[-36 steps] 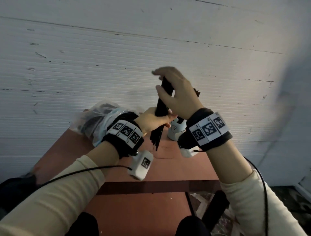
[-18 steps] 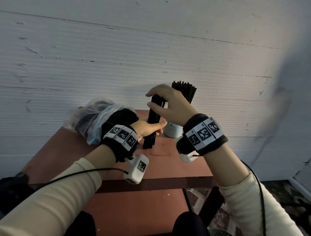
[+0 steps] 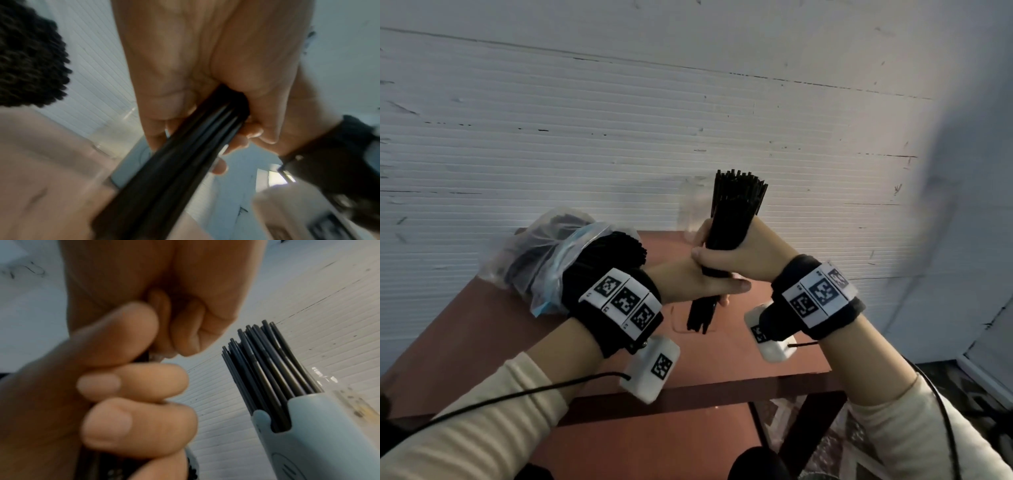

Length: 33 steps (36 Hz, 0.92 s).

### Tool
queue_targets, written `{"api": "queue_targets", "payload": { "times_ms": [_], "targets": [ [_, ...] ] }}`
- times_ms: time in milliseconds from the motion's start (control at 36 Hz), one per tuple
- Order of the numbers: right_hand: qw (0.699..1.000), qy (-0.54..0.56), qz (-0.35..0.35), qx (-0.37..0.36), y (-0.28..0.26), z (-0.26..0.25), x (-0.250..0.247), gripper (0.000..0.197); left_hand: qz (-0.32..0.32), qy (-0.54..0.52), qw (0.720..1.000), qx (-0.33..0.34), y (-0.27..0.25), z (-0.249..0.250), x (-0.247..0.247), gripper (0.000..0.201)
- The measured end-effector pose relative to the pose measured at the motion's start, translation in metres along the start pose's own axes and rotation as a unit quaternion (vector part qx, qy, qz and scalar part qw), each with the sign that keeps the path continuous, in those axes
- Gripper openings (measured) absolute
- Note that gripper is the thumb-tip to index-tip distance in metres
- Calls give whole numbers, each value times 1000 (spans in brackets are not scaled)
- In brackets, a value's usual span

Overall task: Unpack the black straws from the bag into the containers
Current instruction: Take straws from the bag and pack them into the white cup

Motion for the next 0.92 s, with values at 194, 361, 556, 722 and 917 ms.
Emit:
{"api": "queue_targets", "payload": {
  "times_ms": [194, 361, 556, 722, 917],
  "targets": [
    [991, 53, 123, 20, 13, 27, -69, 9, 193, -120, 974, -12, 34, -18, -38, 107],
    [975, 32, 217, 40, 28, 47, -114, 8, 227, -94, 965, -93, 60, -42, -54, 143],
    [974, 8, 216, 62, 51, 60, -114, 9, 192, -111, 970, -97, 90, -66, -52, 108],
    [976, -25, 208, 56, 59, 63, -105, 13, 188, -71, 973, -115, 104, -89, -61, 111],
    [978, -49, 201, 36, 68, 57, -96, 21, 179, -59, 975, -115, 102, -79, -58, 108]
  ]
}}
Point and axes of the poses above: each hand's wrist, its own y-axis towards the middle knuckle, its own x-axis out of the palm, z = x × y, the point moved 8 cm from there along y, towards the middle knuckle, and after that the axes turned 15 degrees about -y, right-handed, at the moved point
